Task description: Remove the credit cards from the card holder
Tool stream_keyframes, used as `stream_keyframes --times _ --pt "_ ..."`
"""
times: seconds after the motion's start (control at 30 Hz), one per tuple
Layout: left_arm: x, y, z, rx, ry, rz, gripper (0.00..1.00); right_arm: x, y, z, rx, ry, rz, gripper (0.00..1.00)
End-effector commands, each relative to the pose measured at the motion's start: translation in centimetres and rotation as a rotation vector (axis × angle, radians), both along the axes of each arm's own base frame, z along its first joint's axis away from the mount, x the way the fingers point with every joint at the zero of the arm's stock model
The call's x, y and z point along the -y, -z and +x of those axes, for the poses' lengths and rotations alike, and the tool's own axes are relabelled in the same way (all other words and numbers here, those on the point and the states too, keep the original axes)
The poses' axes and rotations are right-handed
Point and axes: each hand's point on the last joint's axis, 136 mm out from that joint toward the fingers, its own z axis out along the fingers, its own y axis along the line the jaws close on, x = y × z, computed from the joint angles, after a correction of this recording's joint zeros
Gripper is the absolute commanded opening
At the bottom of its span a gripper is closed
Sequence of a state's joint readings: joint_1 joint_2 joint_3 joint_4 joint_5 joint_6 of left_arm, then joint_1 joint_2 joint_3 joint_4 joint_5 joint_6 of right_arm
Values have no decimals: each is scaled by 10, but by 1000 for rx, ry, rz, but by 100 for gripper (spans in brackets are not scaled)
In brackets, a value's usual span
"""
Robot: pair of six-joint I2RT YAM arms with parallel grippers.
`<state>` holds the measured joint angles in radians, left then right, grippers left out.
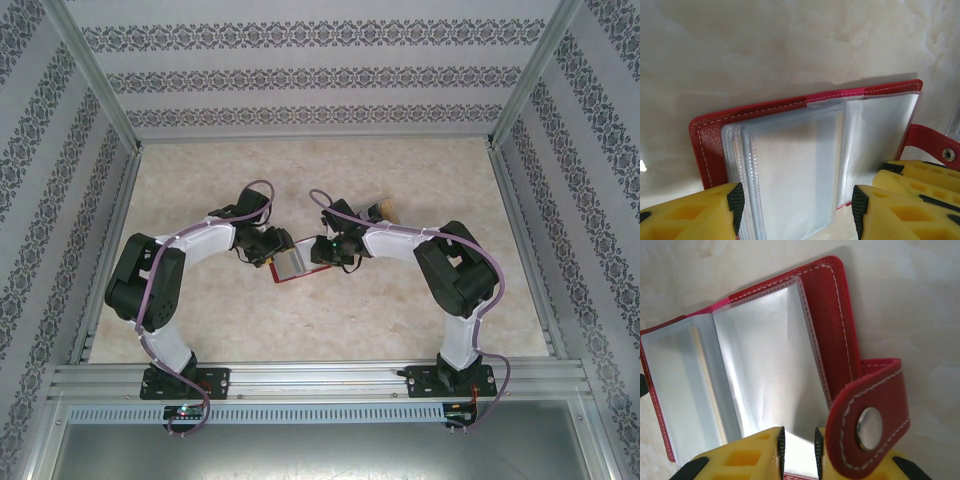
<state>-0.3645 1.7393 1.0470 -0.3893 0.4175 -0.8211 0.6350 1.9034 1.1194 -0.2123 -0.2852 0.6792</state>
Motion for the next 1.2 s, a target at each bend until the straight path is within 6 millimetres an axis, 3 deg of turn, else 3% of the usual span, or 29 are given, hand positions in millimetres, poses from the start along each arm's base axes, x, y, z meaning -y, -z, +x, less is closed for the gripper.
stream_keyframes --times 0.0,0.23,0.53,0.67,0.73,0.9,1.17 --pt "-1 4 0 -27 -10 -11 61 7 20 -6 -48 11 -52 27" --pt "8 5 4 -21 5 -49 54 6 21 -7 -55 7 -48 27" --pt "-9 -1 0 -2 2 38 53 8 23 -7 -54 6 -60 27" --pt "-7 -9 1 27 4 26 37 8 24 -8 -59 5 -61 27" --pt "-8 -8 1 25 1 29 36 8 24 -8 -61 6 -62 27" --pt "-6 1 0 0 2 23 37 9 24 -8 -60 5 -64 27" --pt "-12 1 -1 -10 -3 61 47 9 26 -9 -66 3 -65 27"
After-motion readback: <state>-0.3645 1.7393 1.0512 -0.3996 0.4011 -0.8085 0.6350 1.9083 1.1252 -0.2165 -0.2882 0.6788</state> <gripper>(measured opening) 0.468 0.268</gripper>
